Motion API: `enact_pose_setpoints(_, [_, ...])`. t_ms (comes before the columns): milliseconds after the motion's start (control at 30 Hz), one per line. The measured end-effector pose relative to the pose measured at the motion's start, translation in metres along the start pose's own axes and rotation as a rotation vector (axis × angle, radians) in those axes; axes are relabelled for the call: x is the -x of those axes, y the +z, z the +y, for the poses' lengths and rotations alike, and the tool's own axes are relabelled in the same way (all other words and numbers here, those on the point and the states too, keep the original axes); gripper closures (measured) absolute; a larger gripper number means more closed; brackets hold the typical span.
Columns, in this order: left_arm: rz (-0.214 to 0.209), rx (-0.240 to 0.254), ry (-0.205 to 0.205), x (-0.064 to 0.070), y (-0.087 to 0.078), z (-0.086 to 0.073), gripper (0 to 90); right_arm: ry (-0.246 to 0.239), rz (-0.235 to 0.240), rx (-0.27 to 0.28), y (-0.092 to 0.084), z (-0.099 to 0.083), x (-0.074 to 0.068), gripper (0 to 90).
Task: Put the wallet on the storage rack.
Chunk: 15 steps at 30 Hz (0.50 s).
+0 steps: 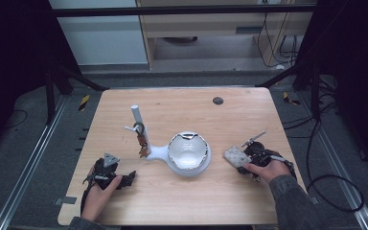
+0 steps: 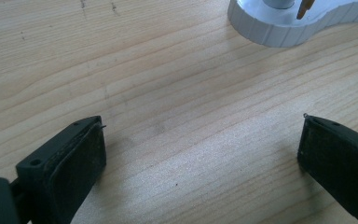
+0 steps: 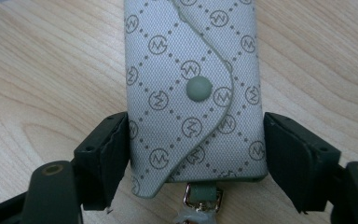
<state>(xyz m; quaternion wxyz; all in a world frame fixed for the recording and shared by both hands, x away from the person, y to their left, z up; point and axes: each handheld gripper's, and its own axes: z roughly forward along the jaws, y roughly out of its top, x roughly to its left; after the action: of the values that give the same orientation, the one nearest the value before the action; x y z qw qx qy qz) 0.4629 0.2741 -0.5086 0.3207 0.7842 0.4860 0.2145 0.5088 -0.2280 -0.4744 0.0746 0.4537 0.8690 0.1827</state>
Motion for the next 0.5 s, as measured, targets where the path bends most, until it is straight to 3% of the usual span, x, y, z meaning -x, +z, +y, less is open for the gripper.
enact_pose_setpoints(133, [0.0,0.0,0.001,0.0,0.0,0.0,0.4,-0.014,-0.009,0.002,-0.001,-0.001,-0.002,29.2])
enact_pose_setpoints(267, [-0.001,0.0,0.002,0.0,0.0,0.0,0.4,-0.062,-0.036,-0.002,-0.005,-0.001,-0.005,30.9])
enact_pose_setpoints(500, [-0.003,0.0,0.004,0.0,0.0,0.0,0.4,-0.149,-0.062,0.019,-0.03,0.004,-0.021,31.1])
